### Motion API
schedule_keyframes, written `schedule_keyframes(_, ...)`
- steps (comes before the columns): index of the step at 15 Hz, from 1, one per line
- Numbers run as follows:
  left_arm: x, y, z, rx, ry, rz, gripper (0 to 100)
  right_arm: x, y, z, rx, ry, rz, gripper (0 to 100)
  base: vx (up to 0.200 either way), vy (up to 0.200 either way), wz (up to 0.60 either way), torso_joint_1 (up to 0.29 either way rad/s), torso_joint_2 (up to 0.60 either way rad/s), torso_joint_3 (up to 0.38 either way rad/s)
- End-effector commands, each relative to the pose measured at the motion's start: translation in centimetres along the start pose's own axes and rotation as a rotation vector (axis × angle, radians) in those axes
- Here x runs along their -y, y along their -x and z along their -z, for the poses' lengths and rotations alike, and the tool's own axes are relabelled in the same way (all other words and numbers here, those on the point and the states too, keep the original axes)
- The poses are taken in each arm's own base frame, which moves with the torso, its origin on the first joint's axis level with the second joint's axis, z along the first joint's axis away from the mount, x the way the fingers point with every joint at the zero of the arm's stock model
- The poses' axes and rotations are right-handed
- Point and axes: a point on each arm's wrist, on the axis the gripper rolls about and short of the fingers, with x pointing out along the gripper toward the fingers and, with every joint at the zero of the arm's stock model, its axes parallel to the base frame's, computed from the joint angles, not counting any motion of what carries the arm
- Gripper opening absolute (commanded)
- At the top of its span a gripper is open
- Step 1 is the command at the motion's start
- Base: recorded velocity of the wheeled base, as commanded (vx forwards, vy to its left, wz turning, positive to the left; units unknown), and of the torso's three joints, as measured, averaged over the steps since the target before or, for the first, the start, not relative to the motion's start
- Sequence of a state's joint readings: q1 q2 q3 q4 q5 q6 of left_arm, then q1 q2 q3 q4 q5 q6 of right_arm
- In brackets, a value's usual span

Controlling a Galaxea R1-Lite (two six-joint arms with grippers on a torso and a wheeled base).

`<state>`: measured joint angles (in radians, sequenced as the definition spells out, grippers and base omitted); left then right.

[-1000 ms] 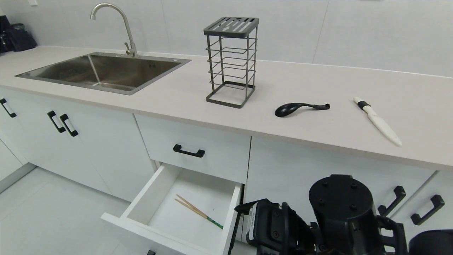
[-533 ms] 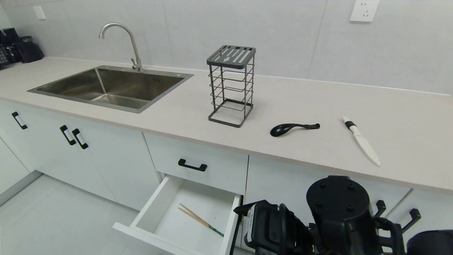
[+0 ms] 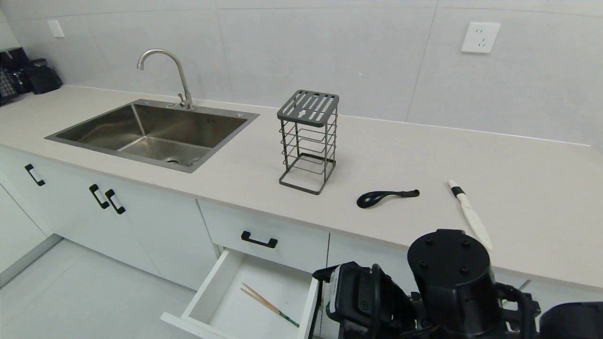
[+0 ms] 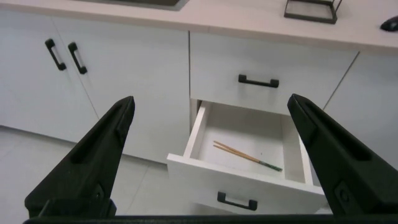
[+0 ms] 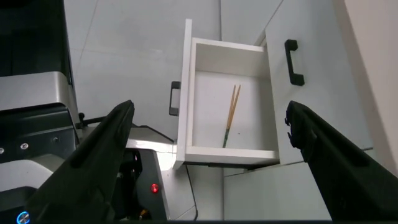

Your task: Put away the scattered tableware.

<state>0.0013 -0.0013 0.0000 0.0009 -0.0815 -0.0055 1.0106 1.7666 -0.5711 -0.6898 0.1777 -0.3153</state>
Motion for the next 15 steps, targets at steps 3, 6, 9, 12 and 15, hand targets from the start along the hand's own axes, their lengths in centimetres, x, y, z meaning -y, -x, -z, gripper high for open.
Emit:
schedule_keyframes(3,0.0,0.0,0.0,0.000,0.001,0.000,100,0.3,-0.2,0.0,0.001,-0.001,0.007,100,0.000,0.000,0.00,0.292,-0.56,-0.266)
schedule_keyframes(6,0.0,0.0,0.0,0.000,0.001,0.000,100,1.1,-0.7,-1.4,0.052,-0.002,0.009,100,0.000,0.000,0.00,0.121,-0.22,-0.107)
schedule_keyframes(9,0.0,0.0,0.0,0.000,0.001,0.000,100,2.1,-0.4,-0.5,0.046,-0.104,-0.020,100,0.000,0.000,0.00,0.012,-0.02,-0.011)
schedule_keyframes(12,0.0,0.0,0.0,-0.002,0.001,0.000,100,2.6,-0.2,0.8,0.019,-0.128,0.010,100,0.000,0.000,0.00,0.000,0.00,0.000)
schedule_keyframes(15,0.0,0.0,0.0,0.000,0.001,0.000,100,3.4,-0.4,1.0,-0.003,-0.188,0.145,100,0.000,0.000,0.00,0.000,0.00,0.000)
